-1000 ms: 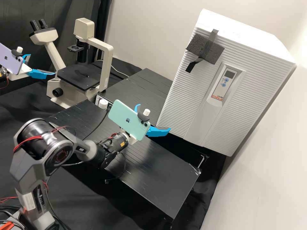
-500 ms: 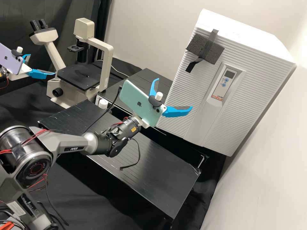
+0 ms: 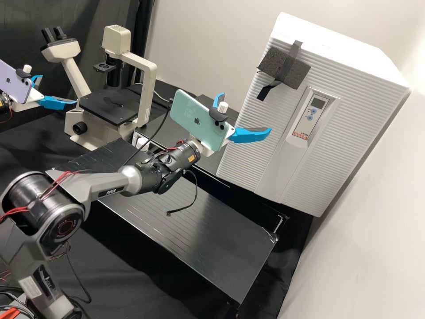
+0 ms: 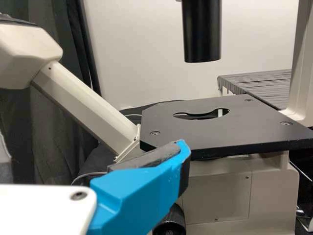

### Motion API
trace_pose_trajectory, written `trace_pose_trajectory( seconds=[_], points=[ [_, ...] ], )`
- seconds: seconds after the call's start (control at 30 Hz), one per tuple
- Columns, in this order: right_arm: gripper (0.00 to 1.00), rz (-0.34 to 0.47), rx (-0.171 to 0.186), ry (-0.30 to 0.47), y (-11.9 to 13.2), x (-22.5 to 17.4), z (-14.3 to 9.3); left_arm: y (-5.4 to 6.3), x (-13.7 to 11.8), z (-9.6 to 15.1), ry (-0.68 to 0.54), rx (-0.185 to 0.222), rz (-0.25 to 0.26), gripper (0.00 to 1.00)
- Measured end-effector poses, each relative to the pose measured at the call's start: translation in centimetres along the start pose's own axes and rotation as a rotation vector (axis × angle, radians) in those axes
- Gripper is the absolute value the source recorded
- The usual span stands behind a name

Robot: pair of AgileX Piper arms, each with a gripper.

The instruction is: Open the incubator door.

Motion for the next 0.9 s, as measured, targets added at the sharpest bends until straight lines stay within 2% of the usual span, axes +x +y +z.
trace_pose_trajectory(
  seconds=[0.3, 0.33, 0.9],
  points=[
    [1.00, -0.009, 0.012, -0.048, -0.6, 1.4, 0.8, 0.0, 0.0, 0.0, 0.000, 0.000, 0.000, 1.00],
    [0.00, -0.016, 0.015, -0.057, -0.7, 1.5, 1.0, 0.0, 0.0, 0.0, 0.000, 0.000, 0.000, 1.00],
    [0.00, -0.024, 0.017, -0.070, -0.8, 1.6, 1.2, 0.0, 0.0, 0.0, 0.000, 0.000, 0.000, 1.00]
  ],
)
